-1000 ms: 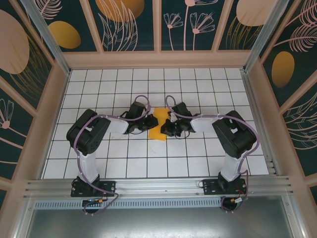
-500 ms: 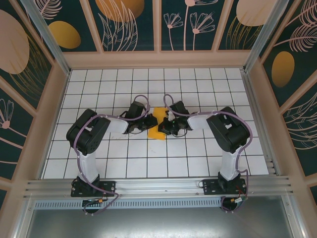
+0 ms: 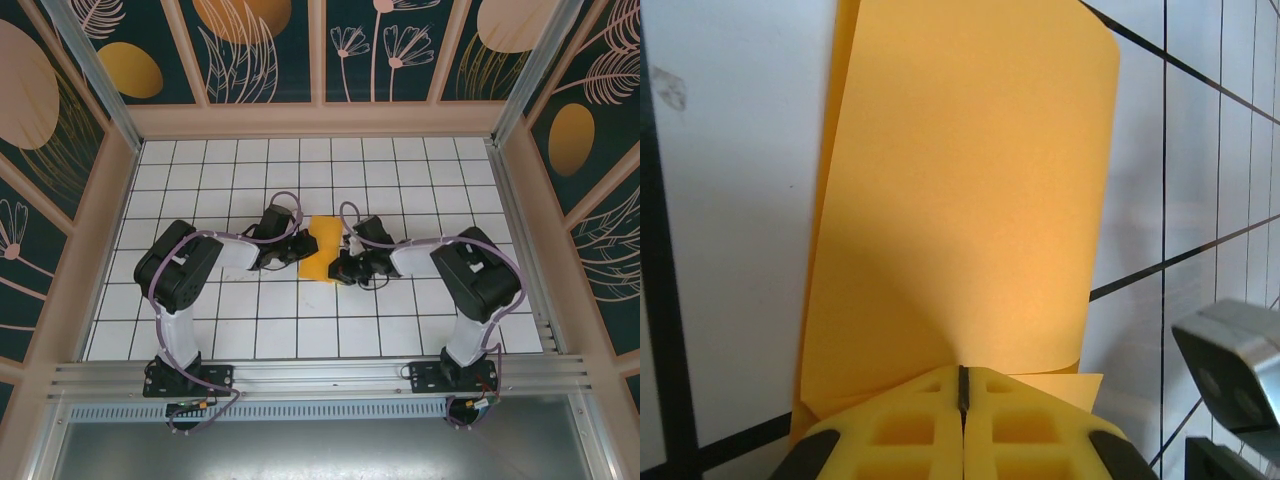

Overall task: Fold a paper plane with a square sheet of paper (pick it up from the middle)
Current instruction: Fold the triangle a second time at the center of the table.

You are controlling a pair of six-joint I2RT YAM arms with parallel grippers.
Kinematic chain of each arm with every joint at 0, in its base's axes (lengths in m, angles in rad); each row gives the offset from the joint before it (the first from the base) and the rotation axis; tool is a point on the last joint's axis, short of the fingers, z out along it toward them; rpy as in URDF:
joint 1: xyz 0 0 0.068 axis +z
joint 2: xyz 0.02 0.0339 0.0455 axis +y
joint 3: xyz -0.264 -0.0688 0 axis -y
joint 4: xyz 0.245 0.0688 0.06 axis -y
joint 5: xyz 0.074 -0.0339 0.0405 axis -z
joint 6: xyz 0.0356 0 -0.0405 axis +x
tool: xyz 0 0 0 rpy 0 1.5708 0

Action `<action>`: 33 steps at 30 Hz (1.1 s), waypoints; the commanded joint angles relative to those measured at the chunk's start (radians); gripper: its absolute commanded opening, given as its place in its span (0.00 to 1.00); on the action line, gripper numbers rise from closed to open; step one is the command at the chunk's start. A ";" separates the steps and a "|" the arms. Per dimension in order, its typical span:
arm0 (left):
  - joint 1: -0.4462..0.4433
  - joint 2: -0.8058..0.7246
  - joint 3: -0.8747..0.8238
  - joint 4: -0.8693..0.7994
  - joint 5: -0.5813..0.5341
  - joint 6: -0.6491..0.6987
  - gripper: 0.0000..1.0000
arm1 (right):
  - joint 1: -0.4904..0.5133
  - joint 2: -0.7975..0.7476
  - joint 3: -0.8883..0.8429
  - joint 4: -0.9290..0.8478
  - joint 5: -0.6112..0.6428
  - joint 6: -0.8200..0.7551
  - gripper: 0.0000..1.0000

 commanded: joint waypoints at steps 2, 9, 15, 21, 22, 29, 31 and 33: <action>0.001 0.026 -0.026 -0.070 -0.067 0.004 0.08 | -0.008 -0.043 -0.083 -0.053 -0.002 0.022 0.00; 0.003 0.007 -0.027 -0.056 -0.036 -0.003 0.09 | -0.021 -0.143 -0.020 -0.110 0.098 0.015 0.03; 0.002 -0.001 -0.020 -0.043 -0.013 -0.023 0.10 | -0.037 -0.208 0.022 -0.088 0.274 0.026 0.21; 0.000 -0.020 -0.034 -0.032 -0.017 -0.050 0.11 | -0.060 -0.172 0.023 -0.007 0.271 0.073 0.30; 0.001 -0.025 -0.043 -0.025 -0.020 -0.054 0.11 | -0.059 -0.162 0.025 0.003 0.261 0.077 0.32; 0.000 -0.028 -0.033 -0.020 -0.020 -0.060 0.12 | -0.060 -0.117 0.033 0.017 0.242 0.101 0.35; 0.000 -0.030 -0.029 -0.030 -0.027 -0.059 0.12 | -0.060 -0.118 0.026 0.028 0.240 0.106 0.38; 0.000 -0.031 -0.029 -0.026 -0.029 -0.061 0.12 | -0.060 -0.119 0.022 0.033 0.242 0.109 0.38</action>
